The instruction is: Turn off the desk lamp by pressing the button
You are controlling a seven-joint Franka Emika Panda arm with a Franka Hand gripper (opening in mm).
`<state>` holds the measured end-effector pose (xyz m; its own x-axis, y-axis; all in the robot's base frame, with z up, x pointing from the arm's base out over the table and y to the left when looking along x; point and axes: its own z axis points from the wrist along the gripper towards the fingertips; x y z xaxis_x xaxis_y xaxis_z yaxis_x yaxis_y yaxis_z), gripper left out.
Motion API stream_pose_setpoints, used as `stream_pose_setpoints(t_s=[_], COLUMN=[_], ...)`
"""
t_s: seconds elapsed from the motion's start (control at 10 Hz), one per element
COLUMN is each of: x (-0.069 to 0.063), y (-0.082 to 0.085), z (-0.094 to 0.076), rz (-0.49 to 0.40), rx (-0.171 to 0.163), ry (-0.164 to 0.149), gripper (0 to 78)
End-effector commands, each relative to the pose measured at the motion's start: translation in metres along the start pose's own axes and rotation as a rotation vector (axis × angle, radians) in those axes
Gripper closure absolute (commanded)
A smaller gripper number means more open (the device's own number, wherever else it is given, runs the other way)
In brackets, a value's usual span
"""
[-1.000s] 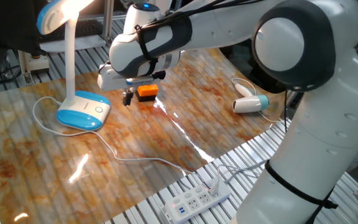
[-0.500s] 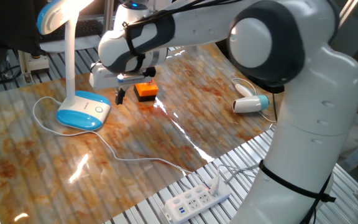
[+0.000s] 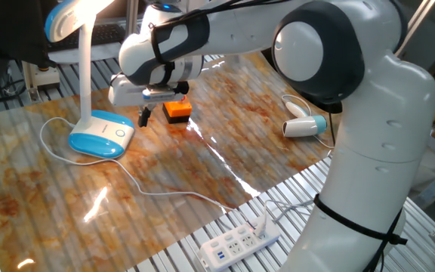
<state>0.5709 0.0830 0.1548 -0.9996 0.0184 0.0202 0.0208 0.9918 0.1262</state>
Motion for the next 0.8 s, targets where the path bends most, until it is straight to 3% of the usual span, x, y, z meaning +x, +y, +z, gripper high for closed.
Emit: stream_pose_setpoints(t_s=[0.1,0.4,0.8], x=[-0.0008,-0.0008,-0.0010], y=[0.0003,0.0003,0.0008], z=[-0.0015,-0.0015,-0.0014], rz=[-0.013,-0.019,-0.002], rx=[-0.004,-0.011,-0.026], ry=[-0.034,-0.102,-0.106], gripper=[77.6,77.6,77.6])
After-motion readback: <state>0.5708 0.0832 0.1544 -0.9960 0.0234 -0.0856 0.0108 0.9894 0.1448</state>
